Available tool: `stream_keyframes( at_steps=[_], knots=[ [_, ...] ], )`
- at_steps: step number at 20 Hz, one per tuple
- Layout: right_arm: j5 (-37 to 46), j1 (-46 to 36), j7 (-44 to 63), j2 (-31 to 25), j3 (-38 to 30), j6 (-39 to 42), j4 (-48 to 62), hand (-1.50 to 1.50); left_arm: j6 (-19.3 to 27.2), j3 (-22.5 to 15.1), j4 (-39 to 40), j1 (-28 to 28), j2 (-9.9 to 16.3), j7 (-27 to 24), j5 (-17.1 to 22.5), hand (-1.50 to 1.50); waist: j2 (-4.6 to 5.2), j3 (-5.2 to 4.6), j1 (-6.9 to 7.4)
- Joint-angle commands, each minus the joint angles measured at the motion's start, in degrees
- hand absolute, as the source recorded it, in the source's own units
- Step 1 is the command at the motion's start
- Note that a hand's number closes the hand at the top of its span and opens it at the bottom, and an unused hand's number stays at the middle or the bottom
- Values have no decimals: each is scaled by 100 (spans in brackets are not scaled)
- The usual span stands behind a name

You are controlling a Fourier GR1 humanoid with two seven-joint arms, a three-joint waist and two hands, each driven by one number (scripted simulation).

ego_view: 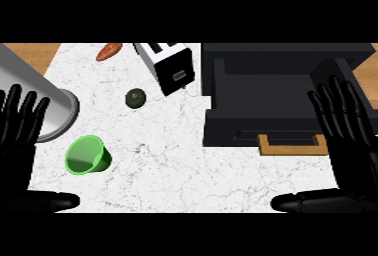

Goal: Pick up the cup, place it into the drawer and close the drawer

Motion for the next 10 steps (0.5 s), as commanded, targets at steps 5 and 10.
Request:
stream_keyframes(
  at_steps=[5, 10],
  knots=[
    [-134, -198, -202, 25, -226, 43, 367, -150, 348, -415, -215, 194, -439, -3, -531, -150, 1, 2, 6],
    [57, -87, 246, 101, 88, -95, -163, -150, 264, -206, 488, -119, -286, -183, -591, -150, 0, 1, -13]
  ],
)
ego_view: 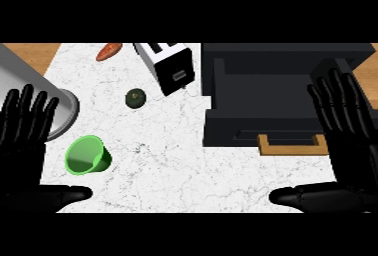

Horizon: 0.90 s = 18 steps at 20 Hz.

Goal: Pick up the cup, place it into the drawer and close the drawer

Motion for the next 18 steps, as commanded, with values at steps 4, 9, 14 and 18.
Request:
stream_keyframes(
  at_steps=[4, 9, 14, 18],
  knots=[
    [-57, 439, -273, -51, -38, 220, -106, -150, -152, 55, 225, 398, -116, -364, -70, -150, -2, 0, -3],
    [-30, -89, 85, -111, -133, 61, -56, -150, 103, 153, 895, -168, -58, -249, -229, -150, 2, 0, -10],
    [-251, 137, -367, -167, -353, 301, 226, -150, -471, 558, 1168, 421, 210, -601, 103, -150, 3, 0, 0],
    [-142, -61, 393, -120, -141, 22, -393, -150, -439, 563, 1218, 694, 150, -686, -46, -150, -4, 0, 4]
  ],
)
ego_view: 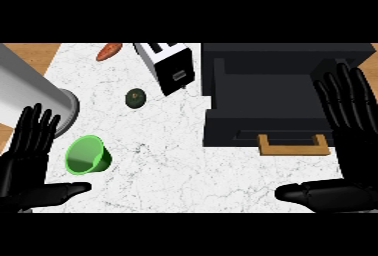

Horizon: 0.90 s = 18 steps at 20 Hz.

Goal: Pick up the cup, place it into the drawer and close the drawer

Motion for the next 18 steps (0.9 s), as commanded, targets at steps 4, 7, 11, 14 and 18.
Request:
stream_keyframes(
  at_steps=[4, 7, 11, 14, 18],
  knots=[
    [-267, 126, 29, -202, -217, 263, -57, -150, -78, 193, 929, 162, -50, -860, -273, -150, -1, 0, -8],
    [-66, 161, -324, -20, -30, 215, 161, -150, -287, 387, 1579, -69, 200, -1150, -277, -150, 2, 0, -13],
    [-25, 135, -197, -6, -12, 161, 118, -150, -231, 165, 1955, -72, -16, -1503, -517, -150, 0, 0, -7],
    [379, 176, -265, 204, 378, -18, 125, -150, -656, 474, 2827, -130, 280, -2037, -376, -150, 6, -2, -12],
    [178, -104, -163, 183, 166, -87, 287, -150, -429, 439, 3033, -438, 325, -1952, -471, -150, 1, 0, -1]
  ],
)
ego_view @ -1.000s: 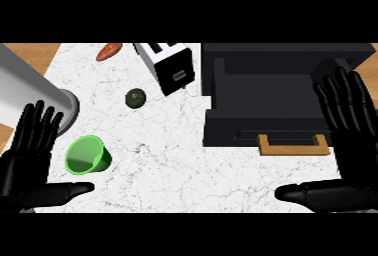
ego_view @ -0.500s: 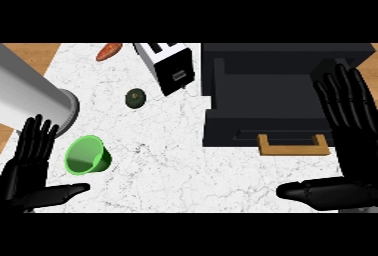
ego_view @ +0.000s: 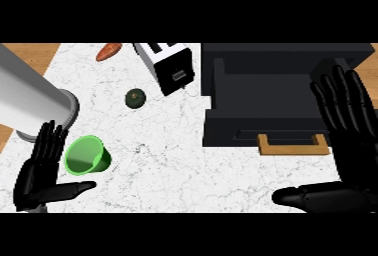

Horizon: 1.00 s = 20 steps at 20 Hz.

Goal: Pick up the cup, place it into the drawer and close the drawer

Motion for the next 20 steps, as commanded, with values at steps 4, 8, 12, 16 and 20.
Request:
stream_keyframes(
  at_steps=[4, 8, 12, 16, 20],
  knots=[
    [-37, 91, 119, 18, 18, -16, -206, -150, 204, -193, 371, 116, -255, -511, -225, -150, -4, 2, 7],
    [-31, -42, -69, 0, -30, 31, 88, -150, -32, 181, 1859, -501, 195, -1272, -217, -150, 3, 0, -9],
    [-67, -164, 176, -71, -12, 73, 81, -150, -173, 269, 2009, -765, 361, -1035, 49, -150, 1, 1, -2],
    [-110, 298, -210, -30, 7, 278, -24, -150, 5, 228, 2402, -914, 450, -1261, -95, -150, 0, 2, -6],
    [-503, -44, 597, -281, -313, 196, -525, -150, -84, 207, 3705, -1359, 490, -2132, -348, -150, 3, -2, -33]
  ],
)
